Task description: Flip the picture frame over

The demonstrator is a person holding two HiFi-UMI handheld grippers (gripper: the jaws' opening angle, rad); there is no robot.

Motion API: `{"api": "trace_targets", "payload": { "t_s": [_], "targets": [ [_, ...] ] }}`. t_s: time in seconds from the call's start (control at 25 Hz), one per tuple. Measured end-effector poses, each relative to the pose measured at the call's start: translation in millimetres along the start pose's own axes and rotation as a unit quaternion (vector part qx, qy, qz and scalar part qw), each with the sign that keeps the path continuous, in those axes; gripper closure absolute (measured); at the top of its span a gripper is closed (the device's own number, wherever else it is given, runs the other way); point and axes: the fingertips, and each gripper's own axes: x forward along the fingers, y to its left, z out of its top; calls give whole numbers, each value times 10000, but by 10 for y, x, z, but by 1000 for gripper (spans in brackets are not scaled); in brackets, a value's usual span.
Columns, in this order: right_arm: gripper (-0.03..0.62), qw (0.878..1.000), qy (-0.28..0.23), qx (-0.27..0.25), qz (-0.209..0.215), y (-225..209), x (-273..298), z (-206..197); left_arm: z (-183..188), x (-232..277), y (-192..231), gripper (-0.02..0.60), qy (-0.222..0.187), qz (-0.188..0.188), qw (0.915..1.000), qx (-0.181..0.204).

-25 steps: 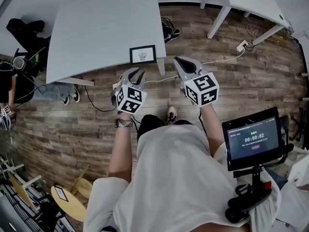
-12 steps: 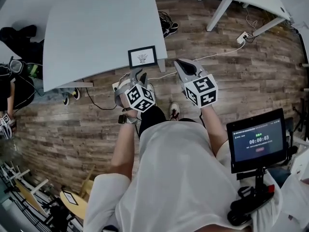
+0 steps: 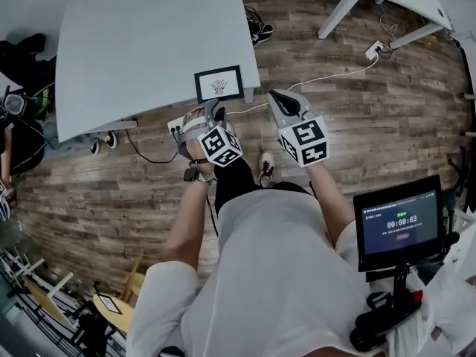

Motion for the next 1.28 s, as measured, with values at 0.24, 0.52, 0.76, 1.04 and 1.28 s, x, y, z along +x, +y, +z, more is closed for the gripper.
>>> {"api": "trace_targets", "payload": {
  "t_s": [0.24, 0.52, 0.76, 1.04, 1.28],
  "targets": [
    [592, 9999, 65, 130, -73, -48, 202, -113, -15, 167, 4, 448, 65, -1, 9994, 350],
    [592, 9989, 207, 402, -113, -99, 326, -310, 27, 338, -57, 432, 41, 62, 9966, 823],
    [592, 9980, 331, 521, -115, -28, 363, -481, -17, 412, -26, 388, 8, 364, 9951, 914],
    [592, 9975, 430, 543, -135, 32, 388, -584, -2, 529, -117, 367, -30, 542, 9945, 894],
    [592, 9968, 500, 593, -176, 10, 408, -617, -31, 604, -102, 376, 117, 657, 9957, 645]
  ]
}}
